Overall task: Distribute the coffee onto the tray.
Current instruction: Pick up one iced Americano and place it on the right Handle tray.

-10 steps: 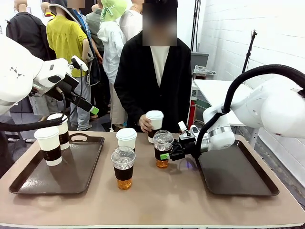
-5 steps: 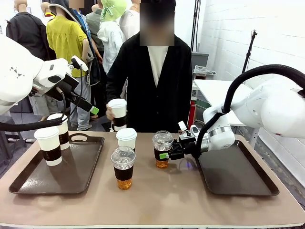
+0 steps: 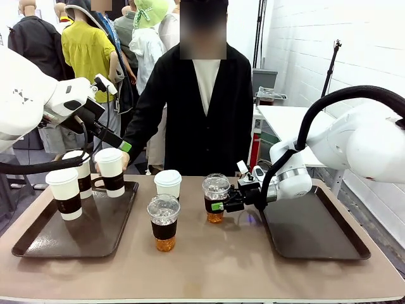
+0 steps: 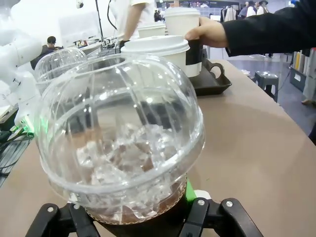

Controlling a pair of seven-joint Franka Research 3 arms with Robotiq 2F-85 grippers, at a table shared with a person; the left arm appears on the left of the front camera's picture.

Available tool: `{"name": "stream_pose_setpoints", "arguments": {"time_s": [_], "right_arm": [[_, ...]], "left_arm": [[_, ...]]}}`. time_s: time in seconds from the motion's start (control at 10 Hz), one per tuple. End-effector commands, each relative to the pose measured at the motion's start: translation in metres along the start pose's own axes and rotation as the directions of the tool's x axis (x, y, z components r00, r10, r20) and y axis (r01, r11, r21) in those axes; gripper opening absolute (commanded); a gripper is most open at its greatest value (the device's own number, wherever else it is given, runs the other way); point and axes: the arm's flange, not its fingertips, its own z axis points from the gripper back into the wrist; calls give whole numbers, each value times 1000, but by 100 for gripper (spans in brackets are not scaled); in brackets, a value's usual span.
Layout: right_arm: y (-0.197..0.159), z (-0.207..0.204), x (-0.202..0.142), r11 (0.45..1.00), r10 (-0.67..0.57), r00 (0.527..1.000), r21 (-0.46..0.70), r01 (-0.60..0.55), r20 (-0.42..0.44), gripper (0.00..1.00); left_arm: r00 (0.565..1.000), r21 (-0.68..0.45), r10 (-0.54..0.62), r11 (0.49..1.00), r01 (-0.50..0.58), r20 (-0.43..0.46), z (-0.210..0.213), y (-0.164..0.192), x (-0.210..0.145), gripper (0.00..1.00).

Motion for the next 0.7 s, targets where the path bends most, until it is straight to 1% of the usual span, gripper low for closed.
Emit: {"name": "stream_pose_setpoints", "arguments": {"time_s": [0.0, 0.2, 0.3, 0.4, 0.5, 0.6], "right_arm": [[4, 7, 9, 1000, -12, 1000, 24, 12, -3, 68], [11, 23, 19, 1000, -25, 1000, 10, 25, 16, 68], [22, 44, 32, 1000, -30, 999, 9, 30, 38, 68], [32, 65, 44, 999, -33, 999, 5, 33, 38, 68], [45, 90, 57, 999, -34, 999, -22, 35, 24, 68], [52, 110, 62, 998, -33, 999, -49, 33, 13, 68]], "left_arm": [[1000, -9, 5, 1000, -5, 2, 0, 1, -1, 100], [1000, -9, 5, 1000, -5, 2, 0, 1, -1, 100], [1000, -9, 5, 1000, -5, 2, 0, 1, -1, 100], [1000, -9, 5, 1000, -5, 2, 0, 1, -1, 100], [1000, -9, 5, 1000, -5, 2, 0, 1, -1, 100], [1000, -9, 5, 1000, -5, 2, 0, 1, -1, 100]]}}
